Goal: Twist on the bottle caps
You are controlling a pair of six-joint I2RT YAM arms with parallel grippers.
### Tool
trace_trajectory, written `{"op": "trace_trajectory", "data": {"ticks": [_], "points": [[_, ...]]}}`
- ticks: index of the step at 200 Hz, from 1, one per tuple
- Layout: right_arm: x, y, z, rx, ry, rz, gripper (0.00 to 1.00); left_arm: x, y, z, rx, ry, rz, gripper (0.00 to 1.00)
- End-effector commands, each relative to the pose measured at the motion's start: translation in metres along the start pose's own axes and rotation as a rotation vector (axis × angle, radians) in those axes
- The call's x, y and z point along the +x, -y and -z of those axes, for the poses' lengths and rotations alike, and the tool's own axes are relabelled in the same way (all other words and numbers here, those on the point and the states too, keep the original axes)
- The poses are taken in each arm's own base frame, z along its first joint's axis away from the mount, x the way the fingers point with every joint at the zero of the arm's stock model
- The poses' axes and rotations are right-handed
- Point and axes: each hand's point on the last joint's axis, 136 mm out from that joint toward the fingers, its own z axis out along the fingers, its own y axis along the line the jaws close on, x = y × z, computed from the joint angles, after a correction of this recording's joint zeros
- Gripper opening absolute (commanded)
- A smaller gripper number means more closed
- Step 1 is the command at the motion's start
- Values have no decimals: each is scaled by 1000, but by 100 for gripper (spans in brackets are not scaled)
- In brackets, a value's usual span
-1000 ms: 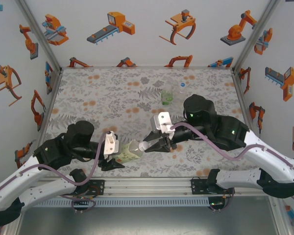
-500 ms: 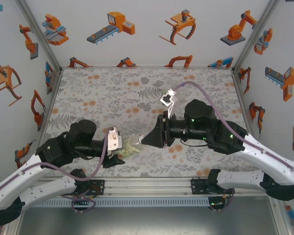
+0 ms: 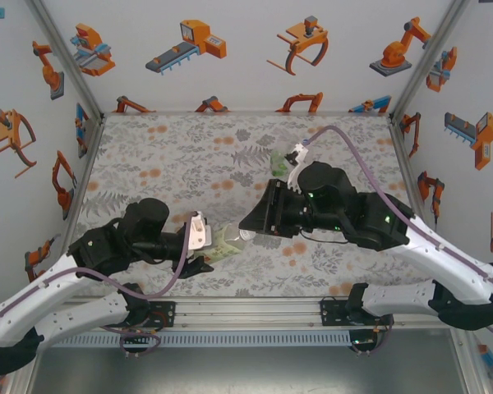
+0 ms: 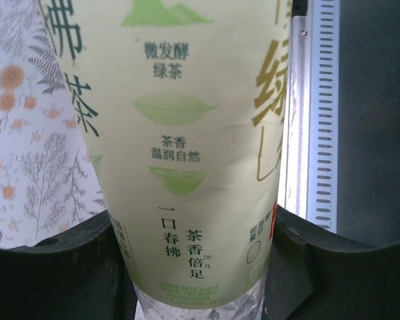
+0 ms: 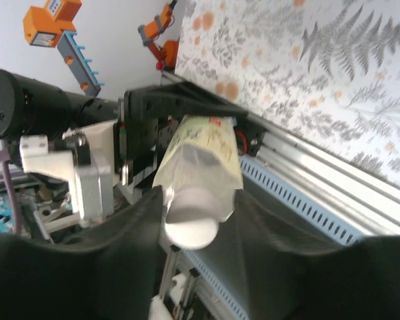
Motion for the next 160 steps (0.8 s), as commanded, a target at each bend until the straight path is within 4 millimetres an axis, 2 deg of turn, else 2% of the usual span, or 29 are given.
{"op": "trace_trajectory", "data": {"ticks": [1,16,28,40,57,74,94,120,160], "points": [[-24,-25,15,-80,125,216,51,-13,7,2,37,56,-59,0],[-30,-40,23,-142,172,365,53,-13,8,3,44,53,-56,0],[-32,-51,31,-189,207,496,58,-13,9,4,48,54,-54,0],[-26,-62,37,-251,211,646,61,-13,11,5,58,56,-51,0],[-9,-75,43,-346,189,886,64,-14,15,8,69,65,-49,0],[17,-83,51,-463,128,1113,64,-15,19,11,84,77,-49,0],[42,-82,56,-558,54,1309,65,-16,22,14,97,86,-48,0],[58,-77,56,-612,-20,1451,64,-18,25,15,109,92,-43,0],[63,-82,50,-658,-47,1471,57,-20,27,15,124,93,-34,0]]}}
